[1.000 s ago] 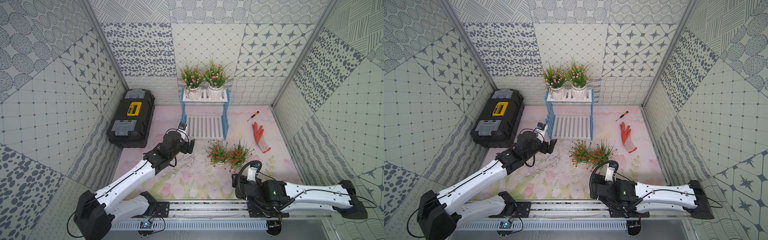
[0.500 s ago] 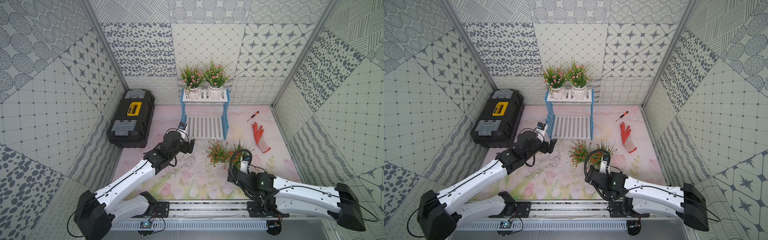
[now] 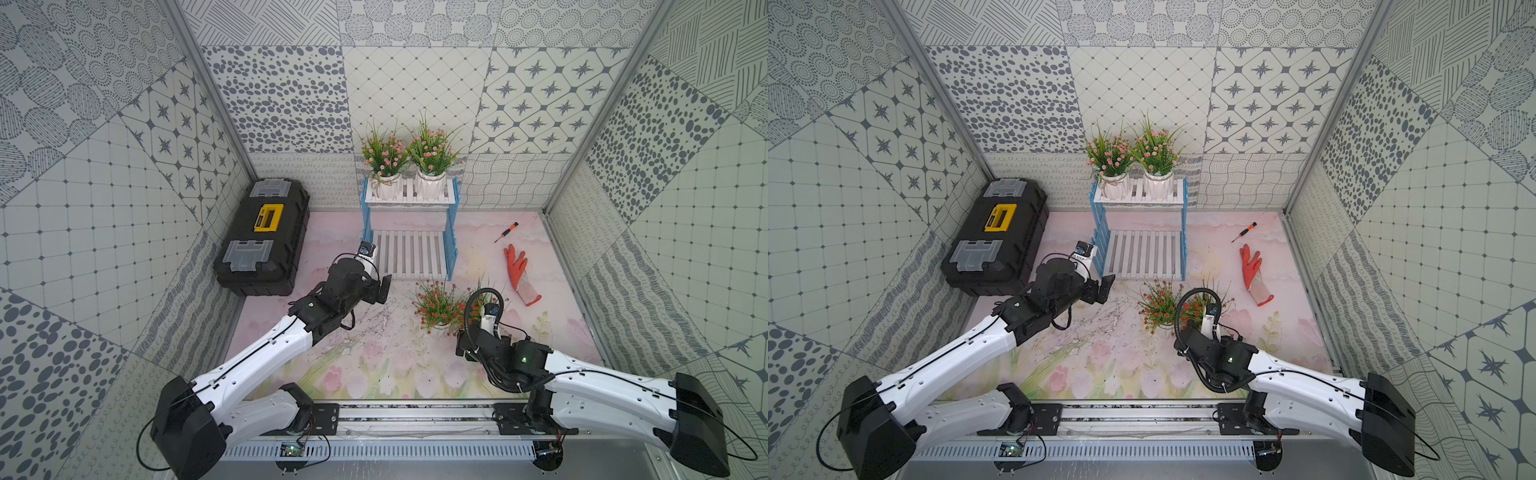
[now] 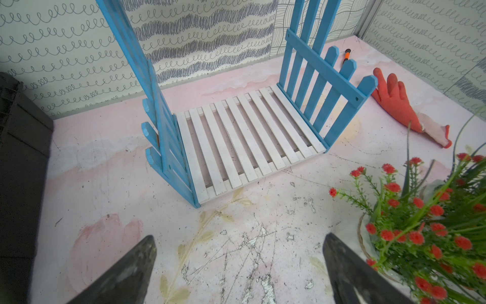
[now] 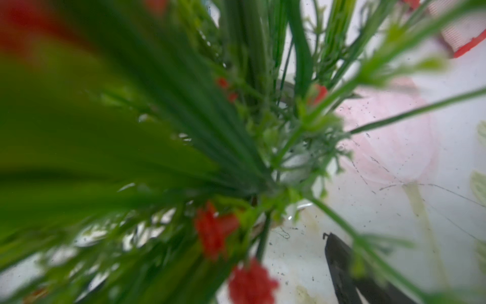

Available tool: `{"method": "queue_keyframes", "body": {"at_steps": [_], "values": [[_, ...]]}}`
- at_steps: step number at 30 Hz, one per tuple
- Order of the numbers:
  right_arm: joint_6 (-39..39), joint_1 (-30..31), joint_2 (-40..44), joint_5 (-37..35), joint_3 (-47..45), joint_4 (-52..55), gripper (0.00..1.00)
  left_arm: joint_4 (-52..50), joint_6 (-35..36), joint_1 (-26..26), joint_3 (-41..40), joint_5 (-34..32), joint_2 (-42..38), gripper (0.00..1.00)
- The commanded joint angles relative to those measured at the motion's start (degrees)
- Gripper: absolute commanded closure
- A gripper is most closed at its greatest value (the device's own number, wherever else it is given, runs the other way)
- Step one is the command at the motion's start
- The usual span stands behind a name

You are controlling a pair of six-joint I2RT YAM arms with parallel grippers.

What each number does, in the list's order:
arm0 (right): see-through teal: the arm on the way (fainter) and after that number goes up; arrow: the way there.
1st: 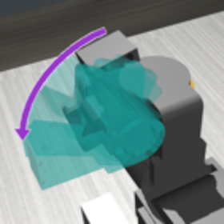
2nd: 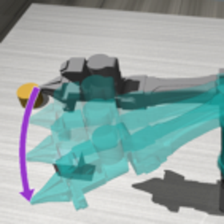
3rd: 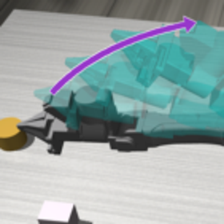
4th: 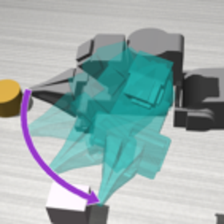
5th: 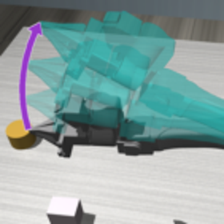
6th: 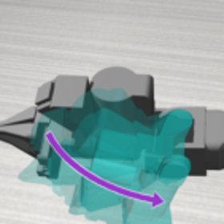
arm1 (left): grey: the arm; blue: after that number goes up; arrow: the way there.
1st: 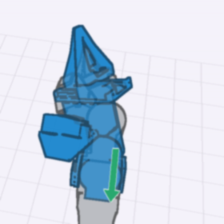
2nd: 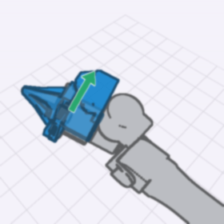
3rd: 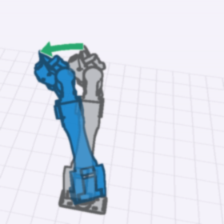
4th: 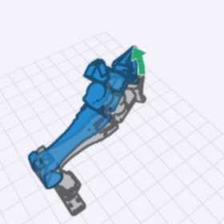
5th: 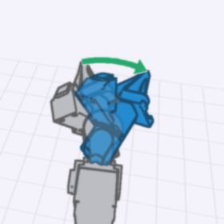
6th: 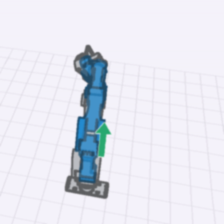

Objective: Place the baby's breath potted plants on the rack by color
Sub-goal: Pick up the baby's breath potted plant from the center of the board.

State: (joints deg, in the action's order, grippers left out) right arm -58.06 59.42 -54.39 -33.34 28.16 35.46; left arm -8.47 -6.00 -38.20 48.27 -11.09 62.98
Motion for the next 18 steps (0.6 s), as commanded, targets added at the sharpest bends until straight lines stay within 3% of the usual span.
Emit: {"method": "queue_keyframes", "body": {"at_steps": [1,7,18], "values": [[4.0,-1.8,0.0,0.8,-1.7,-5.1,0.02,-0.1,0.2,0.1,1.4,-0.9,0.5,0.02],[6.4,-4.8,0.3,1.1,-5.1,-9.6,0.02,-1.5,0.2,0.2,3.3,-0.7,1.8,0.01],[17.5,-9.0,-1.6,1.4,-7.9,-23.1,0.02,-2.0,-0.6,0.1,4.7,-0.2,3.6,0.02]]}}
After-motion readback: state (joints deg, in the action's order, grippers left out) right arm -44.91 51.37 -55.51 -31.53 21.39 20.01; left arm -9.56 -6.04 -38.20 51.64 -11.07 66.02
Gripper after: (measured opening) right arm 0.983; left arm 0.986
